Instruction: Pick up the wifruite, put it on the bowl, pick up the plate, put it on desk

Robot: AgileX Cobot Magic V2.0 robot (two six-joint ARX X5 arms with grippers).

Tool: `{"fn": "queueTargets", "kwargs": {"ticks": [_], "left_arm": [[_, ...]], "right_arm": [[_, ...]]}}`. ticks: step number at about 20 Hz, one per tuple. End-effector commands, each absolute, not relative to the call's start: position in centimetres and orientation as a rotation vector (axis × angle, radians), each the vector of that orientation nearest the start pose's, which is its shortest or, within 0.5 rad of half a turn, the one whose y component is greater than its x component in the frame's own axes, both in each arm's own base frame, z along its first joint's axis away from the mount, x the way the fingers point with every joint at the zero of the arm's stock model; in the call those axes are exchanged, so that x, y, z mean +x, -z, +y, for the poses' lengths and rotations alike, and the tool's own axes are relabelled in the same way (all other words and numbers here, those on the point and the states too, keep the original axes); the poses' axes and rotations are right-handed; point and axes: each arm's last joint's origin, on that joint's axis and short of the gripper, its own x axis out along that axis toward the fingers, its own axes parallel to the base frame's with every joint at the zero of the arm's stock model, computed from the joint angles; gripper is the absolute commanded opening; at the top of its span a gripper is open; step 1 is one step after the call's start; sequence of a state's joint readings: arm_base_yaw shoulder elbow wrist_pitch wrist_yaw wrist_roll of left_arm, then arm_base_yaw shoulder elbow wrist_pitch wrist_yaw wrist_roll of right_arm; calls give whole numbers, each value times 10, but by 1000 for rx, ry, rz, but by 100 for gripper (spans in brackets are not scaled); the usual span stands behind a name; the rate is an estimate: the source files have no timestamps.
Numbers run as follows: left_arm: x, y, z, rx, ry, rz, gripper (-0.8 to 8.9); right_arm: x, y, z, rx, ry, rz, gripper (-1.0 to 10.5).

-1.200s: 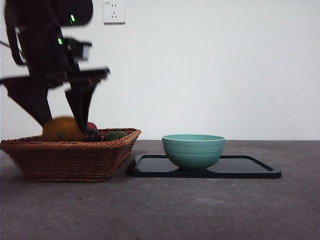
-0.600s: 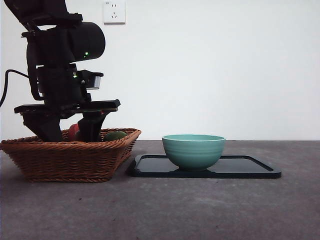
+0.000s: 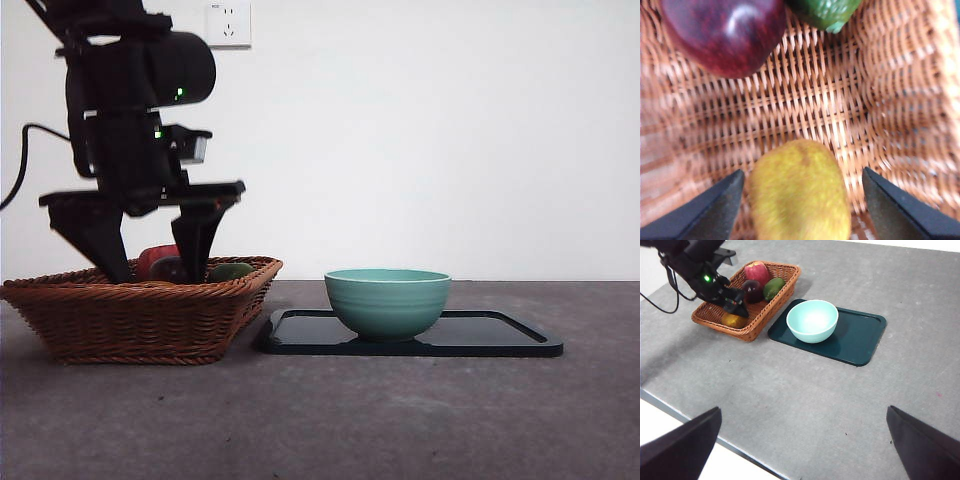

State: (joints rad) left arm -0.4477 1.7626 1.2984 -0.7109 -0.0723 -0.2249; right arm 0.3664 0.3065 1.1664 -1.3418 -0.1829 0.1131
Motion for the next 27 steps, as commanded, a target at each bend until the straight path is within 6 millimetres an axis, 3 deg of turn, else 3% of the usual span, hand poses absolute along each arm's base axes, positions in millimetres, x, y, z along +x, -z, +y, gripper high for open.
{"fn": "queueTargets", "kwargs": {"ticks": [1,4,7,8,11,16,22,24,27], "left_arm": [[327,-234,-155,135,226,1150,384],[319,-269,-152,151,251,1109,384],[298,-304,-142,143,270,1045,426],[288,-317,-138,137,275,1019,471],[254,-353,-122,100,317,946,478],[186,-401,-100,38,530,827,504],[107,-425,-72,41,774,758,522],[87,-427,-62,50,797,755,623],[61,-429,-48,53,817,723,648]], "right_arm": [[-36,-360,-8,73,-504,582,561],[-36,-360,-8,72,-503,582,561],[-36,-360,-8,72,-503,582,561],[-36,-360,-8,72,-503,582,561],[-36,-360,-8,72,-503,582,561],[-36,-360,-8,73,-504,582,561],[-36,-360,-8,80,-501,584,561],[-36,-360,-8,79,-501,584,561],[-36,-360,-8,80,-501,584,561]]}}
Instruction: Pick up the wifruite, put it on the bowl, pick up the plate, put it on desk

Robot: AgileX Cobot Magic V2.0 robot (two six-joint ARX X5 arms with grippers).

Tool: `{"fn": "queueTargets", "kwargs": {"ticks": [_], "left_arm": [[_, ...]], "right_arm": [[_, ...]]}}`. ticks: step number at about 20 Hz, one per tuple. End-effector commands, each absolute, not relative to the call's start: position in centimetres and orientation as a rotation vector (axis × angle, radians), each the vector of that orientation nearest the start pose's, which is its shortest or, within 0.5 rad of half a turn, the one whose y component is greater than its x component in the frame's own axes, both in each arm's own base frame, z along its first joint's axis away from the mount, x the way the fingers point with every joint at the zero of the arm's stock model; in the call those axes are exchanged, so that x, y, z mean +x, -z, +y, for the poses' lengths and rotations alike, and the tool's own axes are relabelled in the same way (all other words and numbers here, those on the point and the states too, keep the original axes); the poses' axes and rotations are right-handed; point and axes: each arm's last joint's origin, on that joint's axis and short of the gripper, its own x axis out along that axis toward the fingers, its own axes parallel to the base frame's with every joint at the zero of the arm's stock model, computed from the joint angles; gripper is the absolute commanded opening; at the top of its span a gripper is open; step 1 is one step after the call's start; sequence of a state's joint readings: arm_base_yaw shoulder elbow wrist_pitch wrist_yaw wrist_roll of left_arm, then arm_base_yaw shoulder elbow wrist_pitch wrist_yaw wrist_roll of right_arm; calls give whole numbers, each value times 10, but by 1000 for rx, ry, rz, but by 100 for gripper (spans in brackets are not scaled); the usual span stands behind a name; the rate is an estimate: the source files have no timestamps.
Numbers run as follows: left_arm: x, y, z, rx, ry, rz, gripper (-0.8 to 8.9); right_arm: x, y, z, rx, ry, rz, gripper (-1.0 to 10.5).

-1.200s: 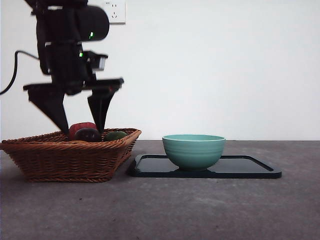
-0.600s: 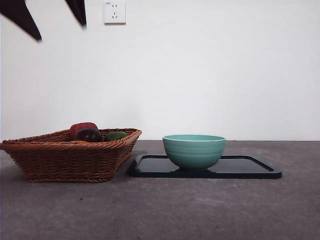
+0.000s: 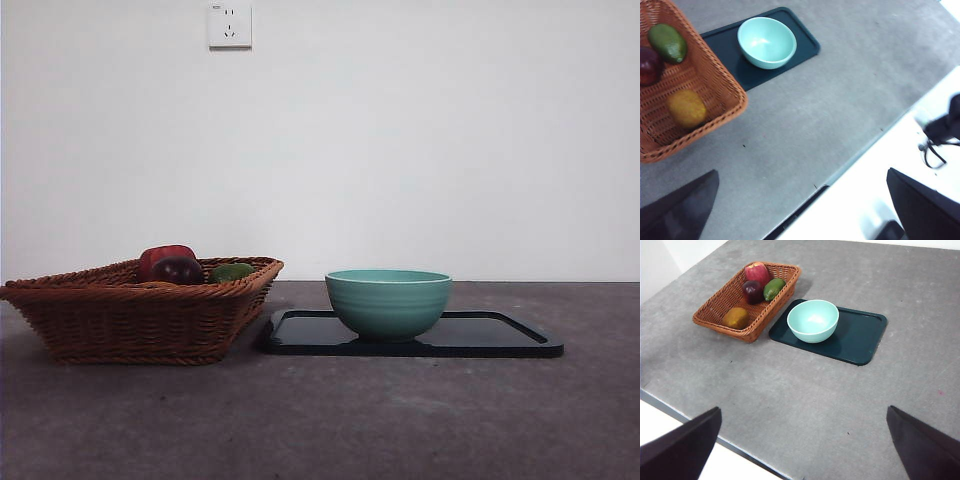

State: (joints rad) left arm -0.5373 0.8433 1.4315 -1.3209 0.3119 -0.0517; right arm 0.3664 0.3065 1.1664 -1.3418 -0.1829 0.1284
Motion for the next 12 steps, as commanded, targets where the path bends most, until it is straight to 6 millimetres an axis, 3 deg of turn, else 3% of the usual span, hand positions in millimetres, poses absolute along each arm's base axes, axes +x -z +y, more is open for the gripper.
{"fn": "queueTargets", "kwargs": {"ticks": [1,7,12], "left_arm": [[52,-430,-43,53,825,701,648],[3,-421,-14,72,922,538,648],[-21,-403,0,62,971,463,648]], "right_arm": [[-36,-360,-8,80,-501,584,561],[-35,-362,-8,143,-487,575,561],[-33,-365,-7,225,-471,559,561]]}}
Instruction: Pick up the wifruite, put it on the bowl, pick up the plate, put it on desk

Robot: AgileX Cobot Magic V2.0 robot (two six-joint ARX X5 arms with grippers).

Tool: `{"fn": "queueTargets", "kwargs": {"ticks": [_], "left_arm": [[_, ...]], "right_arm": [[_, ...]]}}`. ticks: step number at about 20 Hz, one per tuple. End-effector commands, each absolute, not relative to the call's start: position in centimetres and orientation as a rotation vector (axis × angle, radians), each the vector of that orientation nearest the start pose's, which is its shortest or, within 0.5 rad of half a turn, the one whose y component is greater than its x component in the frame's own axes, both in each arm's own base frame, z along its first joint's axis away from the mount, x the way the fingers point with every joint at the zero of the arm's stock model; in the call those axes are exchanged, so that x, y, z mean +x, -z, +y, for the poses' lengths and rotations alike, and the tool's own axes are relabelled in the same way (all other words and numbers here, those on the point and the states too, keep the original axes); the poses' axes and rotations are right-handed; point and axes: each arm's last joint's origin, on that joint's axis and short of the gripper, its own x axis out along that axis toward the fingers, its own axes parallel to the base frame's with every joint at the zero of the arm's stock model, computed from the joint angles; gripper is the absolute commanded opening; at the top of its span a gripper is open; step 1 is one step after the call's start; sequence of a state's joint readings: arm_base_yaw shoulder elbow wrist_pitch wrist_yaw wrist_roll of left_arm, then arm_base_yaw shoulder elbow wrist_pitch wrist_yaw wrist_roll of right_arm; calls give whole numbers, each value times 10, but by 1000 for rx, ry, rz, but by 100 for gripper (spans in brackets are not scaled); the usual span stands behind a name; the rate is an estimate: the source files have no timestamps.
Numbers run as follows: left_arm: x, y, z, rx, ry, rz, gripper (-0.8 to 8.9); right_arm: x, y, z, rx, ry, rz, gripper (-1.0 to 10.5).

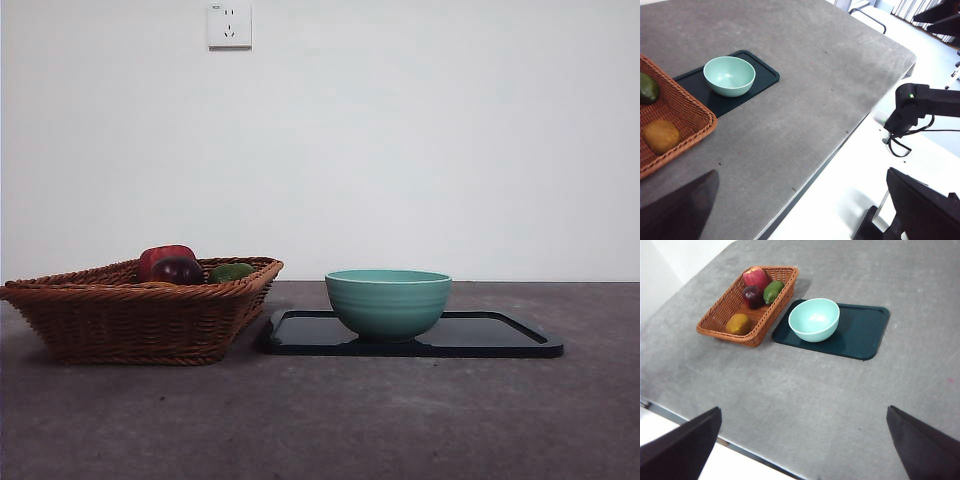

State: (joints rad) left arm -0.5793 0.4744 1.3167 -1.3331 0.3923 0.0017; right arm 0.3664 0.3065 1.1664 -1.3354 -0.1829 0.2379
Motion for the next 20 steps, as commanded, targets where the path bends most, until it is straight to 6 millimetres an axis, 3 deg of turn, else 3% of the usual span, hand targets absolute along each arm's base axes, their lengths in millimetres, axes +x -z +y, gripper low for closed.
{"fn": "queueTargets", "kwargs": {"ticks": [1,4,8,13,20], "left_arm": [[-23,-400,2,61,971,452,648],[-28,-398,5,62,975,418,648],[-29,-399,6,60,978,396,648],[-29,-399,6,59,978,396,648],[-29,-399,6,56,985,394,648]], "right_arm": [[-32,-367,-7,247,-469,551,561],[-27,-369,-4,302,-496,576,550],[8,-374,13,317,-548,735,544],[76,-375,41,290,-570,889,544],[179,-344,82,259,-574,1145,544]]}}
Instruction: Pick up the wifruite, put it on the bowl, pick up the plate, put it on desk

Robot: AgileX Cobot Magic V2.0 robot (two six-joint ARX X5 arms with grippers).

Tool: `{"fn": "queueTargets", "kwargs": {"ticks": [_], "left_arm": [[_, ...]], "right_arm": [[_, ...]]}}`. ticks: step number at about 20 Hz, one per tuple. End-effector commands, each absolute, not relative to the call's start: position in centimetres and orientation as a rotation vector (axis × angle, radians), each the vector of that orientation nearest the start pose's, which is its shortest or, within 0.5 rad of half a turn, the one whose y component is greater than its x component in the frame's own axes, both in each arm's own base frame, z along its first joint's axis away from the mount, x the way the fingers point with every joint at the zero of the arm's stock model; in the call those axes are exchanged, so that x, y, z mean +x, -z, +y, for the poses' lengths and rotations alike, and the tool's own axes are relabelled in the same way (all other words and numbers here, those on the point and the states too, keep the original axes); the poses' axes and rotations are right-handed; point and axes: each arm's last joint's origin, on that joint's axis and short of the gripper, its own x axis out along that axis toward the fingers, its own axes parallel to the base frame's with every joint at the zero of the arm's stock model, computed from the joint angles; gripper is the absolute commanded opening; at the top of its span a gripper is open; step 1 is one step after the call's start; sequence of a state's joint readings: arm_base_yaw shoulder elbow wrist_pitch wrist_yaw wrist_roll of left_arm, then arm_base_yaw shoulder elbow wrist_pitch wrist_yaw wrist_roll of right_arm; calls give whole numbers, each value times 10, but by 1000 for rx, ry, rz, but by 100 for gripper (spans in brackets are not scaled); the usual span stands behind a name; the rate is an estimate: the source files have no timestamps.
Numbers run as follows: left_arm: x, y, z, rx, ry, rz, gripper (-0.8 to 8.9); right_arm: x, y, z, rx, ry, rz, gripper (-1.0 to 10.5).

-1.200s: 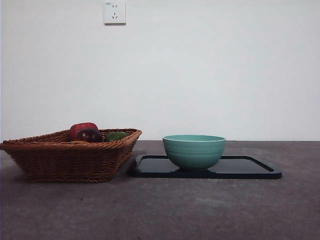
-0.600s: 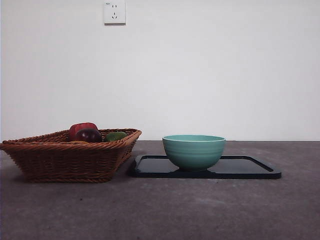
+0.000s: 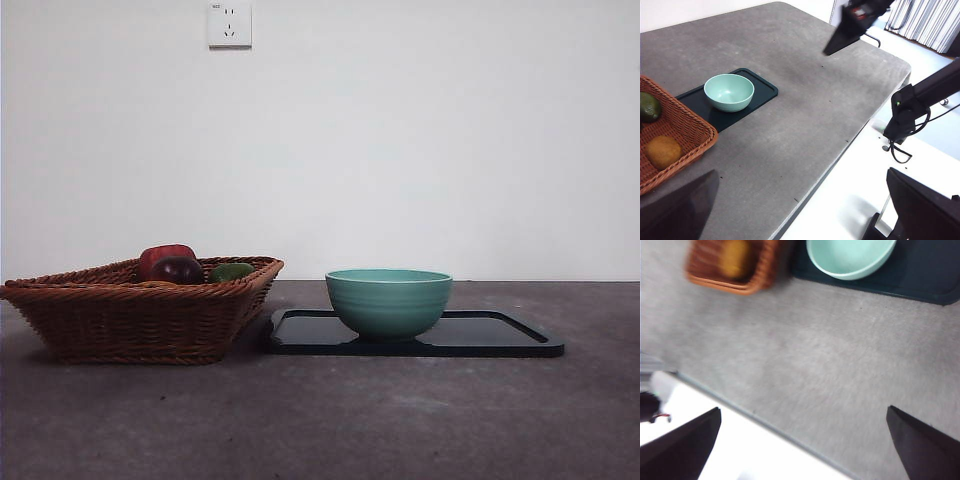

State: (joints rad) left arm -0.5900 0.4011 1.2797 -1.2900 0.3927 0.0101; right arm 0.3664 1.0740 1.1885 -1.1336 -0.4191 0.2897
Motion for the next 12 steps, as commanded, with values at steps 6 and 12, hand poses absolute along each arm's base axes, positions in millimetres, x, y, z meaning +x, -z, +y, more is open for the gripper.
{"fn": "queueTargets", "kwargs": {"ticks": [6,12], "left_arm": [[-29,-399,6,56,985,394,648],[-29,-399,6,57,985,394,648]], "right_arm": [[250,-327,107,176,-478,1203,544],[314,-312,128,97,-383,1190,544]]}}
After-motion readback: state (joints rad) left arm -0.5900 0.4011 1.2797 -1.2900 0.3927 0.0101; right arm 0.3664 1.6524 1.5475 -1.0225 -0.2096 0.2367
